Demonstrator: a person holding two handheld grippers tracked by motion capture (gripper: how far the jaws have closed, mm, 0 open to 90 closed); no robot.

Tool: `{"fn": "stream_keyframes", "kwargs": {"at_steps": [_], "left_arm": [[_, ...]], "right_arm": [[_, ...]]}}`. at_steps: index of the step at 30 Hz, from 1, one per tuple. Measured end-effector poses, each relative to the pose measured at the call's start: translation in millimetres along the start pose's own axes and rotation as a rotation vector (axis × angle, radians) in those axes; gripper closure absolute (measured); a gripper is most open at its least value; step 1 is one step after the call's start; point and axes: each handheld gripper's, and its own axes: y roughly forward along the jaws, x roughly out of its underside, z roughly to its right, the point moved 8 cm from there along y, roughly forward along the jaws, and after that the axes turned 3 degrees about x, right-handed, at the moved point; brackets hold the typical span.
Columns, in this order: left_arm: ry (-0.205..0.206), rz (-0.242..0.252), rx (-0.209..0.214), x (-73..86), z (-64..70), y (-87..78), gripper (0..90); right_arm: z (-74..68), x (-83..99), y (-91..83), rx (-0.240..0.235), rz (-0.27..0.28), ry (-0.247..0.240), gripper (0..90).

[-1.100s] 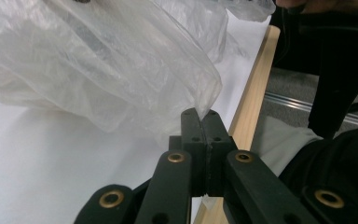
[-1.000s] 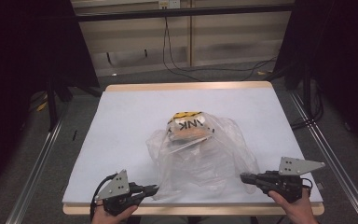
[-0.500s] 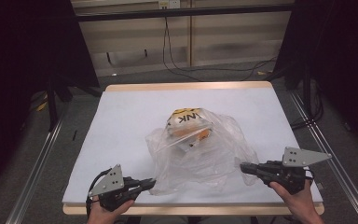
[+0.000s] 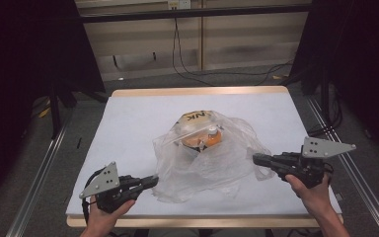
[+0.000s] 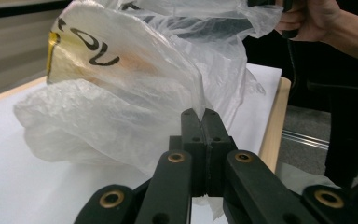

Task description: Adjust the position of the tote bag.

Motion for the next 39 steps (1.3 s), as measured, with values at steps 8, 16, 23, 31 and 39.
{"fn": "stream_keyframes", "kwargs": {"at_steps": [8, 16, 23, 31, 39], "left_arm": [[0.008, 0.033, -0.002, -23.3, -10.5, -7.0, 90.0], [0.009, 0.068, -0.034, -40.6, -24.3, -15.2, 90.0], [0.023, 0.078, -0.043, -53.9, -33.3, -19.6, 90.0], [0.04, 0.102, -0.057, -73.7, -40.0, -18.5, 90.0], [0.043, 0.151, -0.087, -102.3, -60.8, -25.8, 90.0]], "right_arm": [[7.8, -19.8, 1.0, 0.018, 0.023, -0.016, 89.8], [16.9, -36.2, 2.5, 0.032, 0.06, -0.01, 89.8], [23.2, -54.1, 0.0, 0.042, 0.101, -0.022, 89.8], [31.2, -74.3, -0.1, 0.051, 0.149, -0.02, 89.8], [41.5, -104.0, 6.5, 0.068, 0.168, -0.038, 89.8]]}}
